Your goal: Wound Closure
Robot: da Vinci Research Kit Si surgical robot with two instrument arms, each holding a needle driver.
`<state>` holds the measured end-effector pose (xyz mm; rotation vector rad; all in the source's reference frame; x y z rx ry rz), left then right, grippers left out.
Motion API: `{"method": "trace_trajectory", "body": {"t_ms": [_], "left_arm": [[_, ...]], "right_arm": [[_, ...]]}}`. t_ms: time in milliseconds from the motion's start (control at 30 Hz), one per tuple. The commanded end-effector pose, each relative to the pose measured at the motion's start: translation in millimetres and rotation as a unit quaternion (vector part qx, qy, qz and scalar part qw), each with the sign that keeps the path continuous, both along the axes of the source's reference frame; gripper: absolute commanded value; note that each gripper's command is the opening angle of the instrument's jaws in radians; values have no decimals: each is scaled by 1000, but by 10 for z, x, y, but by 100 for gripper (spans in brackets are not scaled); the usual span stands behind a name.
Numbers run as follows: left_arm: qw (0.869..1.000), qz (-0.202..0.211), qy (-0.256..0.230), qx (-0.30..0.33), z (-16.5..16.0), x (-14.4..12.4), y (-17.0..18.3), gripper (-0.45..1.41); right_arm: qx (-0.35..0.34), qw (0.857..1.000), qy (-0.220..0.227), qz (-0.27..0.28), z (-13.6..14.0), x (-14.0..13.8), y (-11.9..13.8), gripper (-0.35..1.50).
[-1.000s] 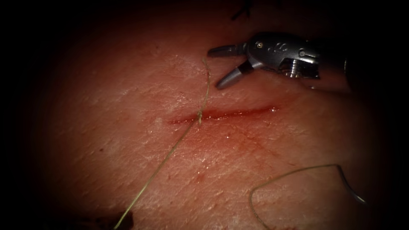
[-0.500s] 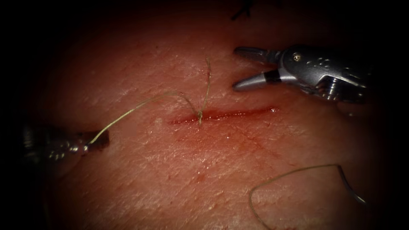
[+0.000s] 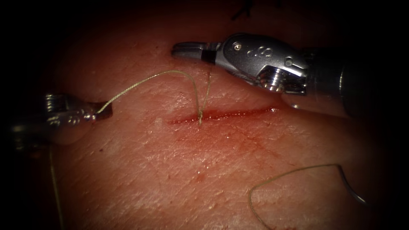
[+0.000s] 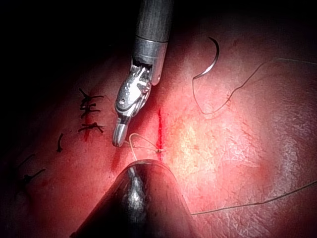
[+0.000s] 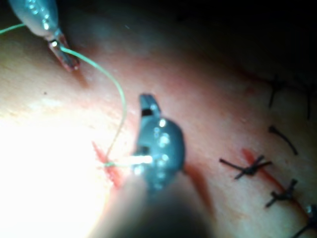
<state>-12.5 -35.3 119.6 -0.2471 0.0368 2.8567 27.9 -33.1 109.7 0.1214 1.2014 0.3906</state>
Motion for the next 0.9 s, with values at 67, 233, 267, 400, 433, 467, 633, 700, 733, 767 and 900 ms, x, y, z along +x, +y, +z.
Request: {"method": "trace_trajectory", "body": {"t_ms": [67,233,267,400,433,467,633,700,733,767,900], "left_arm": [[1000,3,1,-1,5,-4,0,-45],[1000,10,3,-2,4,-8,1,-45],[1000,13,3,-2,3,-8,2,-45],[1000,22,16,-16,5,-9,7,-45],[999,24,17,-17,6,-8,9,-45],[999,27,17,-17,8,-8,11,-45],[999,34,21,-25,24,-12,27,-45],[999,31,23,-26,35,-18,34,-45],[999,33,24,-28,41,-21,36,-45],[999,33,27,-32,50,-28,39,-45],[999,37,15,-28,81,-53,39,-45]], "right_arm": [[-5,1000,-3,-2,7,14,11,-30],[2,999,-9,-34,17,30,11,-35],[3,999,-9,-41,18,30,10,-35],[5,998,-4,-70,24,20,-3,-35],[6,997,-1,-80,24,15,-6,-35],[7,996,4,-90,24,11,-9,-35],[19,990,30,-134,22,-7,-25,-35],[26,988,46,-142,19,-14,-33,-35],[27,987,57,-144,17,-17,-37,-35],[30,987,69,-142,15,-20,-40,-35],[36,984,113,-133,10,-29,-49,-35]]}}
